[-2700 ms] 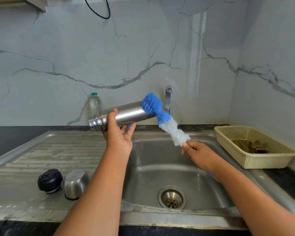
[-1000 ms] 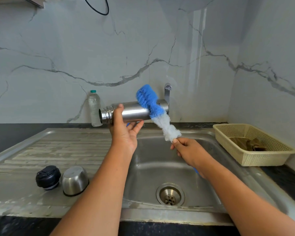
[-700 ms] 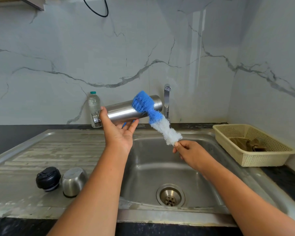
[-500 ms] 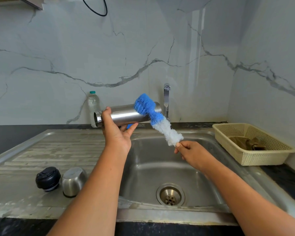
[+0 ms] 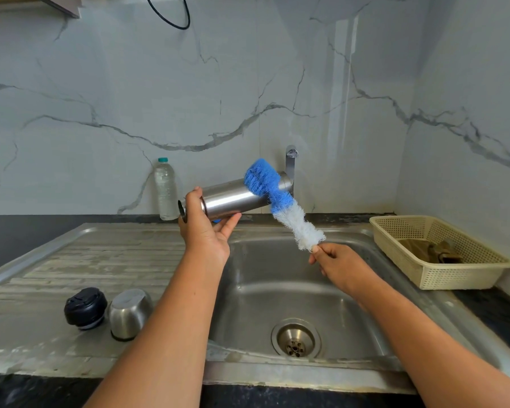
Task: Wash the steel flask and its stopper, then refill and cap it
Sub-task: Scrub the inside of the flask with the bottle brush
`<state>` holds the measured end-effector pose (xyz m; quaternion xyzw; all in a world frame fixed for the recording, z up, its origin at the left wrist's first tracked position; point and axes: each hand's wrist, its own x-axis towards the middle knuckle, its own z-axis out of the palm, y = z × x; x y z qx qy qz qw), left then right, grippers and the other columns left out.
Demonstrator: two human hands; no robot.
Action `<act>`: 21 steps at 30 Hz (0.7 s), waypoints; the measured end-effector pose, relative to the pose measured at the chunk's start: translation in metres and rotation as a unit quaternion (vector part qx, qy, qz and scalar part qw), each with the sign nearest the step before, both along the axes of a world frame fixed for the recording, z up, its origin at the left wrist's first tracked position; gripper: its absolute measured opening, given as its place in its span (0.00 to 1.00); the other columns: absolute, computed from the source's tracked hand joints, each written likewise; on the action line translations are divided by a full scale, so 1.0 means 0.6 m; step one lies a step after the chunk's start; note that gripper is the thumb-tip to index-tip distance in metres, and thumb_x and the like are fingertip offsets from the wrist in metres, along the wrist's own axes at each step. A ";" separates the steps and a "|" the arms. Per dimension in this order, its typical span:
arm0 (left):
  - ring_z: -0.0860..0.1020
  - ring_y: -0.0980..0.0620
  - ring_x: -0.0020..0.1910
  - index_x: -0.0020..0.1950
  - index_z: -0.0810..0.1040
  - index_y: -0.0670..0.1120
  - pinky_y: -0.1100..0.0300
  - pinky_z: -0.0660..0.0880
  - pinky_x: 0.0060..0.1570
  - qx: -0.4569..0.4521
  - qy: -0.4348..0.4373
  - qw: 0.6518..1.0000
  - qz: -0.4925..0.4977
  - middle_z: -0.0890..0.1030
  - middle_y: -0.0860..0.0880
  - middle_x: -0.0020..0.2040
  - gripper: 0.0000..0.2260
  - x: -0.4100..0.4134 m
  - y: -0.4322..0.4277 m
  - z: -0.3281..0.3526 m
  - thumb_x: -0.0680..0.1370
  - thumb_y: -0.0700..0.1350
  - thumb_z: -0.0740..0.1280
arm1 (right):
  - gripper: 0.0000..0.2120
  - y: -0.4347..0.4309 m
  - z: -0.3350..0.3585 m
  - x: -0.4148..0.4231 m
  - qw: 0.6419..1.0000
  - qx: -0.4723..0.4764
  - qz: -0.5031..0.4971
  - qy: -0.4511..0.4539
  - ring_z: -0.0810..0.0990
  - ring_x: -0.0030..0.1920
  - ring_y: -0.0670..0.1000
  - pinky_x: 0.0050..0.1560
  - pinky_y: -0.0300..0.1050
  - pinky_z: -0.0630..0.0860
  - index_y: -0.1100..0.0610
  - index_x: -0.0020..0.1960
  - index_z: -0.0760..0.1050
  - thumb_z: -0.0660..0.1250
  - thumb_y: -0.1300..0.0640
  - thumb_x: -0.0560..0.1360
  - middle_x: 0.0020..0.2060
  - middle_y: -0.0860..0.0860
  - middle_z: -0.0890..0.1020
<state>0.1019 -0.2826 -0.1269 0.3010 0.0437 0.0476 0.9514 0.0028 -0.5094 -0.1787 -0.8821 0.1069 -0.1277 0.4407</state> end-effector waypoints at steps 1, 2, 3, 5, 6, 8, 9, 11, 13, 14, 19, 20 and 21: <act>0.83 0.36 0.57 0.69 0.75 0.48 0.43 0.85 0.45 -0.012 0.004 1.000 0.009 0.79 0.39 0.64 0.30 0.000 0.003 -0.001 0.71 0.55 0.78 | 0.17 -0.002 -0.001 0.000 1.000 -0.004 0.003 0.007 0.72 0.37 0.50 0.39 0.45 0.70 0.51 0.44 0.81 0.60 0.45 0.84 0.35 0.52 0.75; 0.83 0.37 0.56 0.69 0.75 0.48 0.43 0.85 0.45 -0.023 0.009 1.000 0.019 0.79 0.40 0.63 0.29 -0.002 0.007 -0.001 0.72 0.55 0.78 | 0.17 -0.004 -0.003 0.000 1.000 -0.010 0.007 0.015 0.72 0.37 0.51 0.39 0.45 0.69 0.50 0.44 0.81 0.60 0.45 0.84 0.35 0.52 0.75; 0.83 0.37 0.55 0.69 0.74 0.49 0.43 0.85 0.46 -0.030 0.013 0.999 0.028 0.79 0.41 0.63 0.28 -0.003 0.011 -0.002 0.73 0.55 0.77 | 0.17 -0.005 -0.004 -0.001 1.000 -0.015 0.011 0.020 0.72 0.37 0.51 0.39 0.45 0.69 0.51 0.44 0.81 0.60 0.45 0.84 0.35 0.52 0.75; 0.84 0.37 0.54 0.68 0.74 0.50 0.42 0.85 0.47 -0.017 0.011 0.999 0.031 0.80 0.41 0.62 0.27 -0.006 0.011 -0.004 0.74 0.56 0.77 | 0.17 -0.005 -0.005 -0.002 1.000 -0.010 0.011 0.022 0.71 0.37 0.51 0.39 0.45 0.69 0.51 0.45 0.81 0.60 0.46 0.84 0.35 0.52 0.74; 0.84 0.37 0.54 0.68 0.74 0.50 0.42 0.85 0.47 -0.003 0.006 1.000 0.024 0.80 0.41 0.62 0.26 -0.009 0.007 -0.005 0.74 0.56 0.76 | 0.17 -0.003 -0.004 -0.002 1.000 -0.002 0.010 0.016 0.71 0.37 0.51 0.39 0.45 0.68 0.52 0.45 0.81 0.60 0.46 0.84 0.34 0.52 0.74; 0.85 0.37 0.54 0.68 0.75 0.49 0.42 0.85 0.47 0.016 -0.007 1.000 0.009 0.81 0.40 0.62 0.25 -0.014 -0.005 -0.004 0.74 0.57 0.75 | 0.17 0.004 0.000 0.001 1.000 0.007 0.002 0.002 0.71 0.36 0.50 0.38 0.44 0.68 0.52 0.45 0.81 0.60 0.46 0.84 0.34 0.52 0.74; 0.85 0.37 0.53 0.68 0.76 0.48 0.43 0.85 0.47 0.018 -0.011 1.000 0.005 0.81 0.40 0.62 0.25 -0.015 -0.010 -0.003 0.74 0.57 0.75 | 0.17 0.007 0.002 0.002 1.000 0.010 -0.003 -0.006 0.71 0.36 0.50 0.37 0.44 0.68 0.52 0.45 0.81 0.60 0.46 0.84 0.34 0.52 0.74; 0.85 0.37 0.54 0.68 0.76 0.48 0.44 0.85 0.46 0.003 -0.013 1.000 0.008 0.82 0.40 0.62 0.26 -0.014 -0.010 0.000 0.75 0.57 0.75 | 0.17 0.007 0.004 0.002 1.000 0.011 -0.003 -0.014 0.71 0.35 0.50 0.37 0.44 0.69 0.52 0.44 0.81 0.60 0.46 0.84 0.34 0.52 0.74; 0.84 0.37 0.55 0.68 0.76 0.48 0.46 0.85 0.45 -0.028 -0.003 0.999 0.022 0.81 0.41 0.62 0.26 -0.012 0.000 0.000 0.75 0.58 0.74 | 0.17 0.004 0.004 -0.004 1.000 -0.001 0.013 0.003 0.71 0.35 0.49 0.37 0.44 0.68 0.52 0.45 0.81 0.60 0.46 0.84 0.34 0.52 0.74; 0.84 0.37 0.56 0.68 0.76 0.48 0.46 0.85 0.44 -0.039 0.001 0.999 0.028 0.81 0.41 0.62 0.25 -0.010 0.007 0.000 0.75 0.58 0.74 | 0.17 0.003 0.003 -0.008 1.000 -0.007 0.021 0.017 0.70 0.34 0.49 0.36 0.44 0.68 0.52 0.45 0.81 0.60 0.46 0.84 0.34 0.51 0.74; 0.84 0.37 0.55 0.67 0.76 0.49 0.43 0.85 0.49 -0.001 -0.006 1.000 0.014 0.81 0.42 0.61 0.23 -0.023 -0.007 -0.002 0.76 0.55 0.74 | 0.17 0.015 0.005 -0.001 1.000 0.002 -0.002 0.012 0.71 0.35 0.50 0.37 0.44 0.69 0.53 0.46 0.81 0.59 0.47 0.85 0.34 0.52 0.74; 0.84 0.36 0.55 0.66 0.76 0.49 0.43 0.85 0.48 0.012 -0.014 1.000 0.006 0.82 0.42 0.61 0.21 -0.025 -0.015 -0.001 0.76 0.53 0.75 | 0.17 0.018 0.008 0.003 1.000 0.017 -0.014 0.002 0.71 0.35 0.50 0.37 0.45 0.69 0.53 0.46 0.81 0.59 0.47 0.85 0.34 0.52 0.75; 0.84 0.37 0.55 0.66 0.77 0.49 0.43 0.85 0.48 0.020 -0.018 1.000 0.001 0.82 0.42 0.61 0.21 -0.026 -0.020 -0.001 0.76 0.52 0.75 | 0.16 0.019 0.009 0.004 0.999 0.029 -0.024 -0.006 0.71 0.35 0.50 0.37 0.45 0.70 0.53 0.46 0.81 0.60 0.47 0.85 0.34 0.51 0.75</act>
